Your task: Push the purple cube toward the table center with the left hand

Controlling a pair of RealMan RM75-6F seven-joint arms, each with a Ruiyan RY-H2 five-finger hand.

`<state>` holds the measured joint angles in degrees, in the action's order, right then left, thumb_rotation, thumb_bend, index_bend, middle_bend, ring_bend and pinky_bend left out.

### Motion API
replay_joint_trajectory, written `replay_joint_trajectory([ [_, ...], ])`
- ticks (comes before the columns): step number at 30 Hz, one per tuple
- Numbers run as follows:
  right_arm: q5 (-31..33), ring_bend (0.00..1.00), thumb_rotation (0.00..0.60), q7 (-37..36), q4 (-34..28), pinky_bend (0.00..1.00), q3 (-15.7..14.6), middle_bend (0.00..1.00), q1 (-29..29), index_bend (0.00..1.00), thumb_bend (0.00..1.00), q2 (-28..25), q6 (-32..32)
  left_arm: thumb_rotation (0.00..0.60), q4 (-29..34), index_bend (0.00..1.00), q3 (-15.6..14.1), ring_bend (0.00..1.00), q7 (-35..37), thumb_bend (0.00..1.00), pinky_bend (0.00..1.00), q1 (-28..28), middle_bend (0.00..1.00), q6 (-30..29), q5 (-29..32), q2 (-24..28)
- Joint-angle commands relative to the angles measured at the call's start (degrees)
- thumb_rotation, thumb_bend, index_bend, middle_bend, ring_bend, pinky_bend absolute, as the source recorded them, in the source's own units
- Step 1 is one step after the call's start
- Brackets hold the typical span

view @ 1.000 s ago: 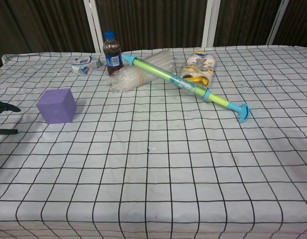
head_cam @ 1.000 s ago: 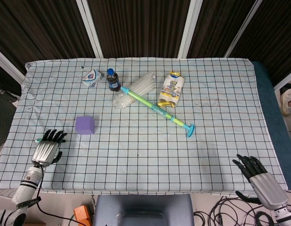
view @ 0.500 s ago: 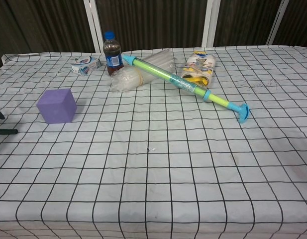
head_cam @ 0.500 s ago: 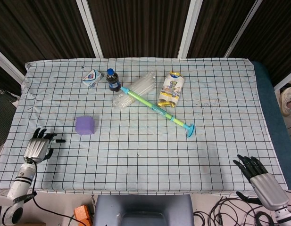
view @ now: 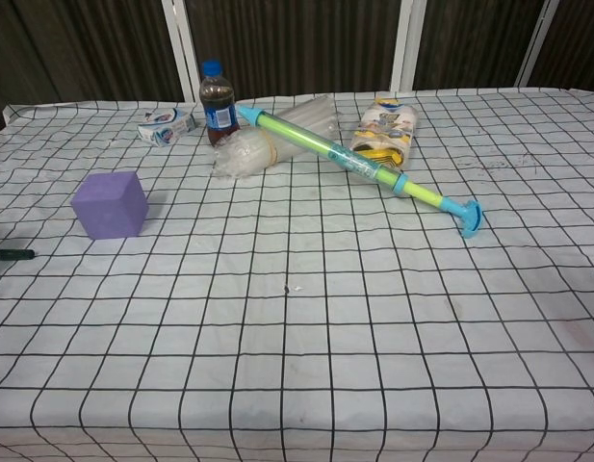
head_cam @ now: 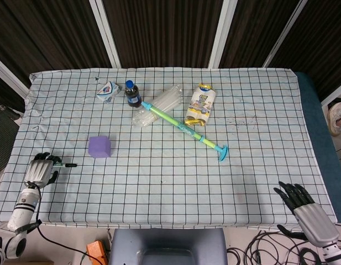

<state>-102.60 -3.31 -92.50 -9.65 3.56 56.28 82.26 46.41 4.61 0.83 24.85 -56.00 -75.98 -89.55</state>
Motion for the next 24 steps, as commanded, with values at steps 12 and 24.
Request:
replay_joint_trajectory([
  [12,0.2,0.0,0.6,0.1,-0.1,0.01,0.0,0.0,-0.1,0.0,0.37,-0.1,0.0,0.6,-7.7,0.47,-0.6,0.21,3.5,0.46,0.17,0.7,0.41,1.0,-1.4,-3.7],
  [24,0.2,0.0,0.6,-0.1,0.0,0.01,0.1,0.0,-0.3,0.0,0.37,-0.2,0.3,0.6,-10.5,0.54,-0.8,0.27,5.6,0.45,0.2,1.0,0.51,0.7,-2.5,-5.2],
])
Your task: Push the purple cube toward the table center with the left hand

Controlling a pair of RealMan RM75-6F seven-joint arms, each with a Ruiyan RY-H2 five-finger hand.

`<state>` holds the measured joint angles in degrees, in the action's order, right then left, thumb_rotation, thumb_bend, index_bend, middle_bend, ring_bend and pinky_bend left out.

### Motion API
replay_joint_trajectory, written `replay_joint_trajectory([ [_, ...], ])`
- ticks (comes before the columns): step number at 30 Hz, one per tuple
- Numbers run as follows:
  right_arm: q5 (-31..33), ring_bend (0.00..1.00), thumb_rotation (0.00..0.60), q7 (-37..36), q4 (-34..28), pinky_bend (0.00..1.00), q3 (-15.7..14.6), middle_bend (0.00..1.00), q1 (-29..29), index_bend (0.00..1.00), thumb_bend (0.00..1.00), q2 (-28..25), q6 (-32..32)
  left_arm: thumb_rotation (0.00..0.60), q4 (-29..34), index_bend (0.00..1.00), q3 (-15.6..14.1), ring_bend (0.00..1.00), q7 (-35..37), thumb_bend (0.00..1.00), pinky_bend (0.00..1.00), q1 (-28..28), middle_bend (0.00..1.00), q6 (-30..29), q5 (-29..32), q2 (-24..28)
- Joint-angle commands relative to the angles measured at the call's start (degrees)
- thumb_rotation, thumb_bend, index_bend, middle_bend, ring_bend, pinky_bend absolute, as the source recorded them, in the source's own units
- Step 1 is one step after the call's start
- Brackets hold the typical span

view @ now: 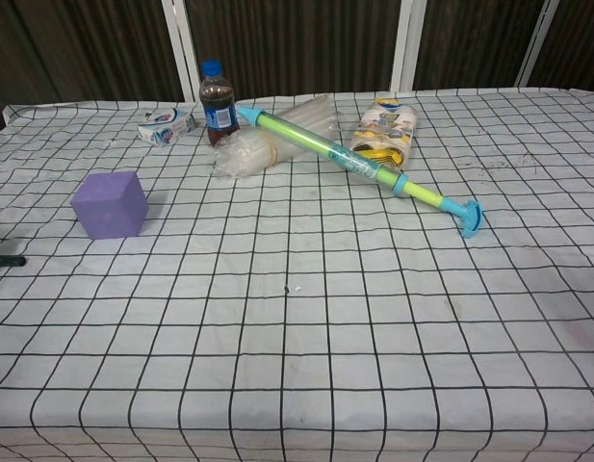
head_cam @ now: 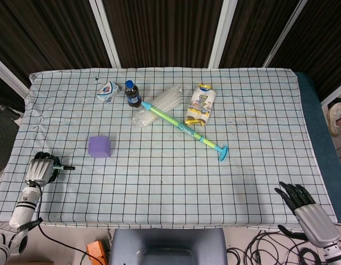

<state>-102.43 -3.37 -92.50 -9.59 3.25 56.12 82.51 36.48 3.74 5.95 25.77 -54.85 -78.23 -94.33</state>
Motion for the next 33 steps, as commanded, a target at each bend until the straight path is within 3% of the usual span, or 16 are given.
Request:
replay_joint_trajectory([
  [1,0.0,0.0,0.6,-0.1,0.0,0.01,0.0,0.0,0.0,0.0,0.37,0.0,0.0,0.6,-0.9,0.58,0.1,0.3,0.7,0.46,0.21,0.1,0.56,-0.8,-0.4,-0.6],
  [6,0.0,0.0,0.6,-0.2,0.1,0.01,0.0,0.0,-0.1,0.0,0.36,-0.1,0.1,0.6,-3.6,0.71,0.9,0.42,2.0,0.46,0.27,-0.1,0.73,-4.7,-1.0,-2.5],
  [11,0.0,0.0,0.6,-0.4,0.1,0.01,0.0,0.0,-0.1,0.0,0.36,-0.2,0.1,0.6,-6.2,0.79,1.7,0.49,3.3,0.48,0.29,-0.1,0.81,-9.3,-1.8,-4.2],
  [17,0.0,0.0,0.6,-0.3,0.1,0.01,0.0,0.0,-0.1,0.0,0.37,-0.2,0.0,0.6,-7.9,0.81,3.5,0.52,5.2,0.48,0.3,1.6,0.85,-11.4,-1.7,-5.3],
  [23,0.4,0.0,0.6,0.1,0.0,0.01,0.1,0.0,0.1,0.0,0.36,0.0,-0.7,0.6,-9.3,0.81,5.0,0.53,3.6,0.48,0.31,5.6,0.85,-7.5,-0.7,-6.6],
  [33,1.4,0.0,0.6,-0.3,0.0,0.01,0.4,0.0,0.3,0.0,0.36,-0.3,-1.2,0.6,-11.6,0.81,3.5,0.53,4.8,0.48,0.31,8.7,0.85,-4.6,-2.6,-8.5],
])
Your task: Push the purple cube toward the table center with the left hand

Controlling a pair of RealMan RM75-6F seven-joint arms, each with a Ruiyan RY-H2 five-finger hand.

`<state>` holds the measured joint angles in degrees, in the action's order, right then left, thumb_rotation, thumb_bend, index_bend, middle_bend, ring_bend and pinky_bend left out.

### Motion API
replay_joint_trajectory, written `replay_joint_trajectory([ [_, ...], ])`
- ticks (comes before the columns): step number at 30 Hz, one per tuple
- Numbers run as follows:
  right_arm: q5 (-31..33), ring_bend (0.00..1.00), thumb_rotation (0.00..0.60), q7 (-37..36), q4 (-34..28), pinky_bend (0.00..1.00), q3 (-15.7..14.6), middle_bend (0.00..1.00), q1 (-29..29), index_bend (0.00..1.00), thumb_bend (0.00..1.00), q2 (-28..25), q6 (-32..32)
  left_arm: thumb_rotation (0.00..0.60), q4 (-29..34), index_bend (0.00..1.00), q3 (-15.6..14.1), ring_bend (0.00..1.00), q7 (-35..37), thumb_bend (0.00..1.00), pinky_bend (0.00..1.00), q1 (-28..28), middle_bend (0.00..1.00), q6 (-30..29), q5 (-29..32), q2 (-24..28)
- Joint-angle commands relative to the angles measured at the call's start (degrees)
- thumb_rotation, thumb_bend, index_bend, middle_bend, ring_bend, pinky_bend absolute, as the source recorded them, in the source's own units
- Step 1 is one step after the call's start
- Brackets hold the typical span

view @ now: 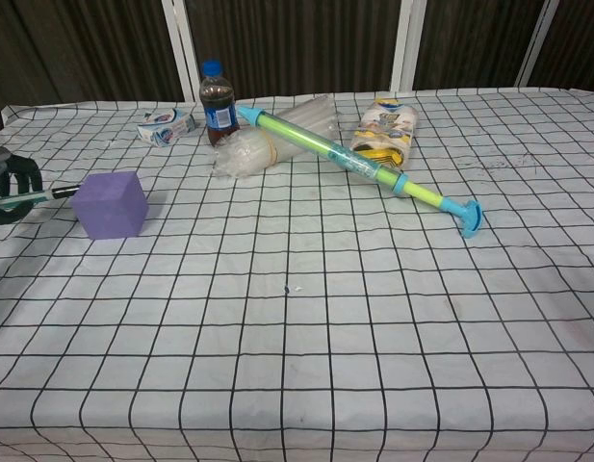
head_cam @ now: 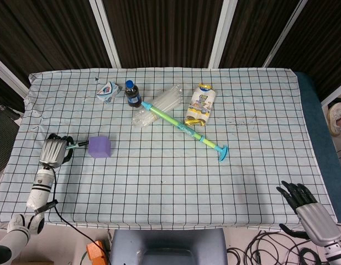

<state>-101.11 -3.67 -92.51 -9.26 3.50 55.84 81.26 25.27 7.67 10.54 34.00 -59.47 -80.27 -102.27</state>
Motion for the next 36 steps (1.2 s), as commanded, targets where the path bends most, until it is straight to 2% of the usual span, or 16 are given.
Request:
replay_joint_trajectory([
  [1,0.1,0.0,0.6,-0.1,0.0,0.01,0.0,0.0,0.0,0.0,0.36,-0.1,0.1,0.6,-0.4,0.81,-0.6,0.53,0.2,0.48,0.31,0.8,0.85,0.0,-0.8,-0.9],
  [10,0.0,0.0,0.6,-0.4,0.1,0.01,-0.1,0.0,-0.1,0.0,0.36,-0.2,0.1,0.6,3.7,0.81,0.9,0.53,-1.0,0.48,0.31,3.4,0.85,-0.7,-0.2,-2.7],
  [22,-0.8,0.0,0.6,-4.0,1.2,0.01,-0.2,0.0,-0.5,0.0,0.36,-1.3,2.2,0.6,15.5,0.81,3.2,0.53,-14.4,0.48,0.3,7.3,0.85,-2.9,0.8,-6.3],
  [30,-1.6,0.0,0.6,-6.4,2.2,0.01,-0.3,0.0,-1.0,0.0,0.36,-2.0,4.1,0.6,25.7,0.81,2.4,0.53,-24.7,0.48,0.3,6.9,0.86,-5.4,0.6,-6.2],
  [36,-2.1,0.0,0.6,-6.9,2.5,0.01,-0.4,0.0,-1.1,0.0,0.36,-2.0,4.5,0.6,28.2,0.81,2.5,0.54,-28.7,0.48,0.3,6.5,0.87,-6.8,0.7,-6.2],
])
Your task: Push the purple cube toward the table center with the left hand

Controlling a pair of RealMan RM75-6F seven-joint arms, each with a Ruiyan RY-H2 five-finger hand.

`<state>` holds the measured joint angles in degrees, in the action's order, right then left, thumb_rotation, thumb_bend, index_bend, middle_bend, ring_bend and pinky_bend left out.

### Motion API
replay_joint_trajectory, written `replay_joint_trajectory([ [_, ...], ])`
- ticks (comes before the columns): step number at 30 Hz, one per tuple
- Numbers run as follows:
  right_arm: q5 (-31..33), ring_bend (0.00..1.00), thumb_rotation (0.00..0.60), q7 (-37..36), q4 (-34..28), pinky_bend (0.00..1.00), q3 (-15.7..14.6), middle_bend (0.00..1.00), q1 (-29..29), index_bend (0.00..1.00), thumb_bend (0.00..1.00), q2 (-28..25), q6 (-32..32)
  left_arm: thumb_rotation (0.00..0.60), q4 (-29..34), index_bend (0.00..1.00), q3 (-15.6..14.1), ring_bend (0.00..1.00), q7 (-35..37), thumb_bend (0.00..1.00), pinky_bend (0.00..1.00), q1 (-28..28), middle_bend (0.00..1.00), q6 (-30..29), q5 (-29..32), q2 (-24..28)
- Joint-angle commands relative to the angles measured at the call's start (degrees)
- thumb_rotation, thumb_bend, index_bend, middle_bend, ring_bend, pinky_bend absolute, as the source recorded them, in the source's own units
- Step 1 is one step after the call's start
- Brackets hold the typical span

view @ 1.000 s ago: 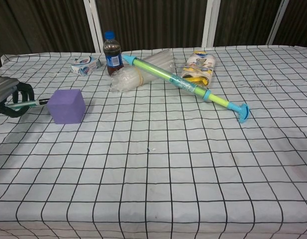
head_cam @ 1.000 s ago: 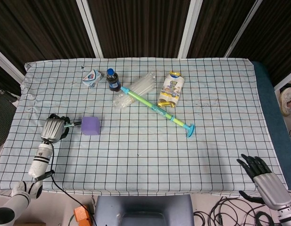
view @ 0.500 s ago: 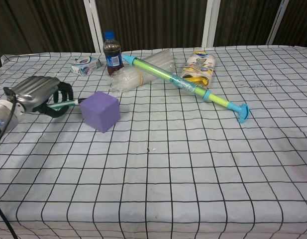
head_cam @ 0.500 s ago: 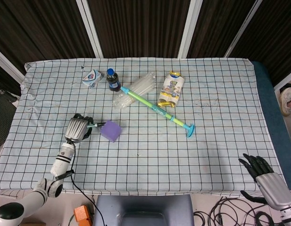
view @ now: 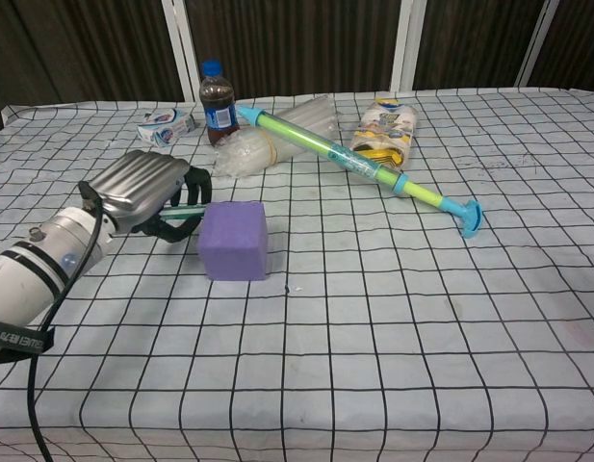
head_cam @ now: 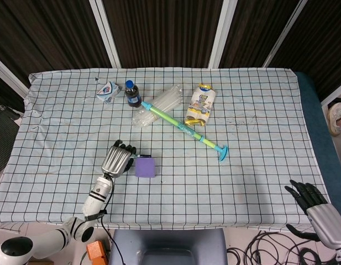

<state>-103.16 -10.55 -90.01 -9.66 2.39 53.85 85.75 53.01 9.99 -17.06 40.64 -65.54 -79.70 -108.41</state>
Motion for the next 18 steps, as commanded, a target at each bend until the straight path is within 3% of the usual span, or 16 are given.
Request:
replay_joint_trajectory([
  [1,-0.2,0.0,0.6,0.0,0.0,0.01,-0.1,0.0,0.0,0.0,0.37,0.0,0.1,0.6,0.3,0.81,0.4,0.54,-1.4,0.48,0.3,-0.2,0.86,-0.9,0.4,0.0],
  [5,-0.1,0.0,0.6,-0.2,0.2,0.01,0.0,0.0,-0.1,0.0,0.36,0.0,0.2,0.6,-0.5,0.81,1.1,0.54,-1.4,0.48,0.3,-0.7,0.86,-1.4,1.1,1.0],
  [14,-0.5,0.0,0.6,0.2,0.0,0.01,-0.1,0.0,0.0,0.0,0.36,0.1,0.0,0.6,-1.5,0.8,-0.2,0.54,-0.2,0.48,0.29,-3.3,0.85,-1.7,1.5,5.3],
  [18,-0.7,0.0,0.6,0.1,0.0,0.01,-0.2,0.0,-0.2,0.0,0.36,0.1,0.3,0.6,-4.3,0.74,-2.5,0.52,2.3,0.48,0.23,-9.6,0.79,-0.7,4.7,9.0],
])
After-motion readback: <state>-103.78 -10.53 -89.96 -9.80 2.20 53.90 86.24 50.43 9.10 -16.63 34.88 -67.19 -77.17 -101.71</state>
